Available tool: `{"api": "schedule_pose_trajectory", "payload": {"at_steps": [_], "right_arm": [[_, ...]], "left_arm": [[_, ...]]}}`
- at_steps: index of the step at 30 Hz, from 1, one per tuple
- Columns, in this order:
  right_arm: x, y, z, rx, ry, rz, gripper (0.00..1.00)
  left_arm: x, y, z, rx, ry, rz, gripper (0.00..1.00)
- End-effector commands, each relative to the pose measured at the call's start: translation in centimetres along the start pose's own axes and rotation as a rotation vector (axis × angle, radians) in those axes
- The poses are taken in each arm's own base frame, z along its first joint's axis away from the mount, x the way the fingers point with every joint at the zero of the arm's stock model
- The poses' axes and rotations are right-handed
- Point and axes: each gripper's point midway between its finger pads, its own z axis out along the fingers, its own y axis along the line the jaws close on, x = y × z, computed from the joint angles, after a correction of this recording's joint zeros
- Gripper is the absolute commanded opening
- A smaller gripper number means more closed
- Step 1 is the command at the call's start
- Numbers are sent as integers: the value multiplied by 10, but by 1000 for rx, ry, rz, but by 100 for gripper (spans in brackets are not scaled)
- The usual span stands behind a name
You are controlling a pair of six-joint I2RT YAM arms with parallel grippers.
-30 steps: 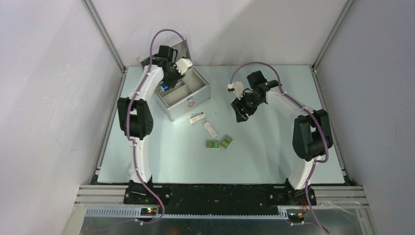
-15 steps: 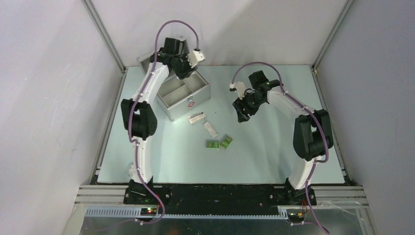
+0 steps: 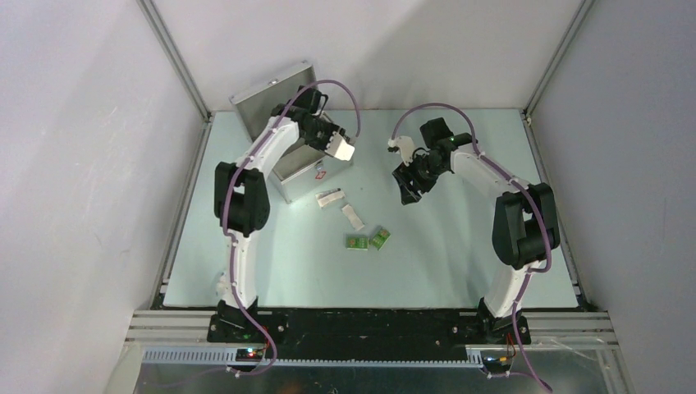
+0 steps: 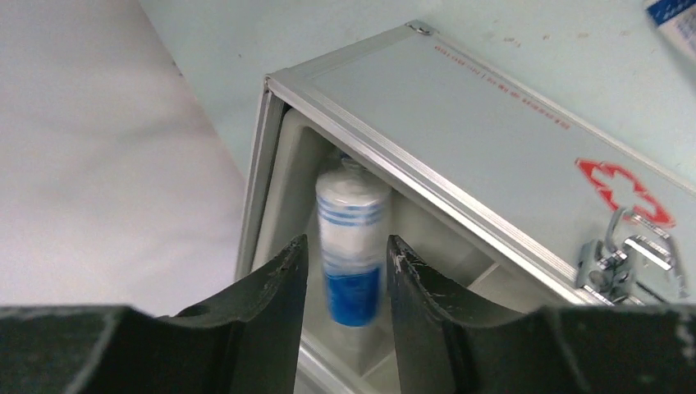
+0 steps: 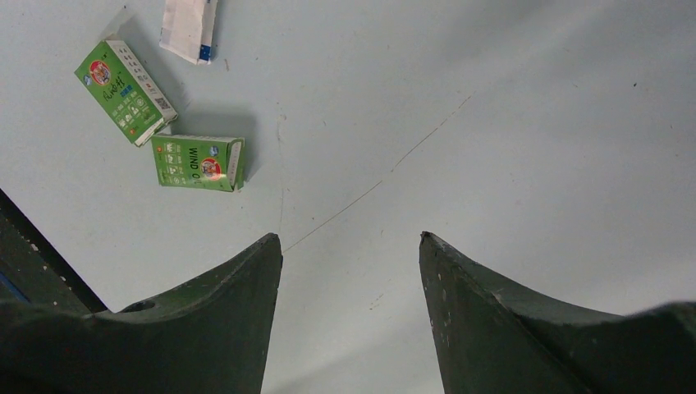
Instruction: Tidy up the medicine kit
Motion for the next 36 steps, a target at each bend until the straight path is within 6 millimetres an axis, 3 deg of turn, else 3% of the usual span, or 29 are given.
{"api": "schedule_pose_trajectory", "payload": {"at_steps": [1,5,9,13,14,15,16,17,18,19,20,21,22,24,25,26,27,28,31,36], "right_arm": [[-8,1,-7,1,-32,-5,66],[-9,0,-7,-4,-28,-5,66],[-11,-1,-6,-6,-30,-7,66],[-9,0,-5,-13,-32,3,66],[-9,1,-4,-15,-31,5,66],[-8,0,-4,-16,-34,7,66],[-8,0,-4,-18,-34,12,66],[-7,-1,-4,-19,-35,17,66],[-7,-1,-4,-21,-36,20,66],[-6,-2,-3,-26,-35,27,66],[-7,-2,-3,-28,-36,32,66],[-7,-3,-2,-31,-40,37,66],[-8,-3,-2,-32,-43,40,66],[-10,-5,-1,-38,-50,46,66],[-11,-5,1,-39,-51,50,66],[-13,-6,2,-41,-57,49,66],[-13,-7,3,-42,-56,51,66],[-15,-7,4,-42,-60,50,66],[-19,-9,5,-42,-65,51,66],[-20,-8,10,-60,-65,59,66]], "left_arm": [[-2,19,-9,-38,11,220,47],[1,27,-4,-82,24,259,62],[5,49,-17,-155,53,258,68],[3,75,-57,-257,83,191,69],[0,81,-77,-292,91,161,70],[0,73,-79,-286,90,136,71],[-8,77,-104,-326,91,112,71],[-8,61,-101,-300,82,80,72],[-19,60,-127,-337,78,45,73],[-20,38,-120,-297,70,7,73],[-32,34,-146,-335,64,-29,75],[-34,7,-137,-289,51,-83,76],[-45,2,-160,-330,41,-154,80],[-57,-29,-176,-344,19,-354,83],[-56,-58,-166,-302,23,-507,84],[-61,-67,-179,-323,27,-555,85],[-61,-100,-170,-254,51,-662,85],[-64,-115,-181,-250,62,-692,84],[-74,-207,-188,-58,108,-780,81],[-66,-330,-209,255,286,-848,75]]}}
